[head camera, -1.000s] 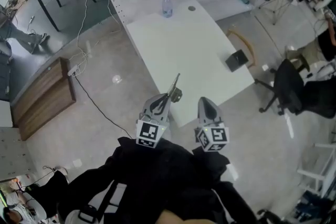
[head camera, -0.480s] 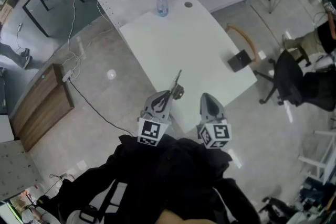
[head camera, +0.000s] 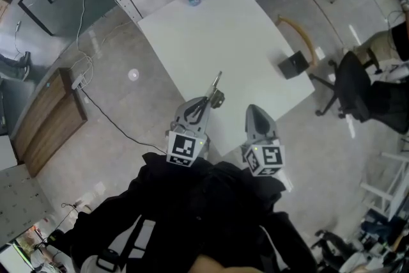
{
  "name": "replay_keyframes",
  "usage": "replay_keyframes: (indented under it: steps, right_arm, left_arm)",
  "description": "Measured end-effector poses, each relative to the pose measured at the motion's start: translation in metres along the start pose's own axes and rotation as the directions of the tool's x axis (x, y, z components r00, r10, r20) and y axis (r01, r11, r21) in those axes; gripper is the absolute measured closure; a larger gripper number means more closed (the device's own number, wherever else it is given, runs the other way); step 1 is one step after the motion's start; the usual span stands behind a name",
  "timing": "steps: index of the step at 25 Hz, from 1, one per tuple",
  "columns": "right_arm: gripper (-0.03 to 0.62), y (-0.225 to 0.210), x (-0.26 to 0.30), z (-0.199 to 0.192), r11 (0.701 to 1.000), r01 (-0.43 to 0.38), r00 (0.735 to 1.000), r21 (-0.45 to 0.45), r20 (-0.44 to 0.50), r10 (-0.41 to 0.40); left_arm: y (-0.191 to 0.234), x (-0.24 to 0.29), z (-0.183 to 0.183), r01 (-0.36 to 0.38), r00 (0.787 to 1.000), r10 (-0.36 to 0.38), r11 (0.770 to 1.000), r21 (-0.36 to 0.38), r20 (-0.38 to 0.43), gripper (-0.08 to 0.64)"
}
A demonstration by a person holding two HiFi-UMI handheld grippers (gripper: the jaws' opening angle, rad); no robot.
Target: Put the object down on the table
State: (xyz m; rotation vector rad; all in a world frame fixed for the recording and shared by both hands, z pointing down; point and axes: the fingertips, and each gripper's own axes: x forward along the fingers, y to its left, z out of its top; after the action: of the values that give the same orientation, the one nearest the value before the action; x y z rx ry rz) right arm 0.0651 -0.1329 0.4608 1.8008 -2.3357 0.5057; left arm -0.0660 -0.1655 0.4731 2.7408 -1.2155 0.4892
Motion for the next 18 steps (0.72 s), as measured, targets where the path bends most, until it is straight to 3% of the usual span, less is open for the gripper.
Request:
replay_keyframes:
  steps: [8, 18]
  right_arm:
    - [0.591, -0.025, 0.008, -0.007, 0.998, -0.037, 0.999, 0.048, -0.007, 0.038]
    - [0.591, -0.049, 0.018, -0.036, 0.993, -0.072, 0.995, 0.090, -0.058, 0.077]
  left_arm:
    - [0.002, 0.036, -0.003, -0.036, 0.999, 0.036, 0.999, 0.007, -0.029, 0.534]
    - [-0.003, 0.084, -0.009, -0.032, 0.997, 0.039, 0.994, 0.101, -0.069, 0.534]
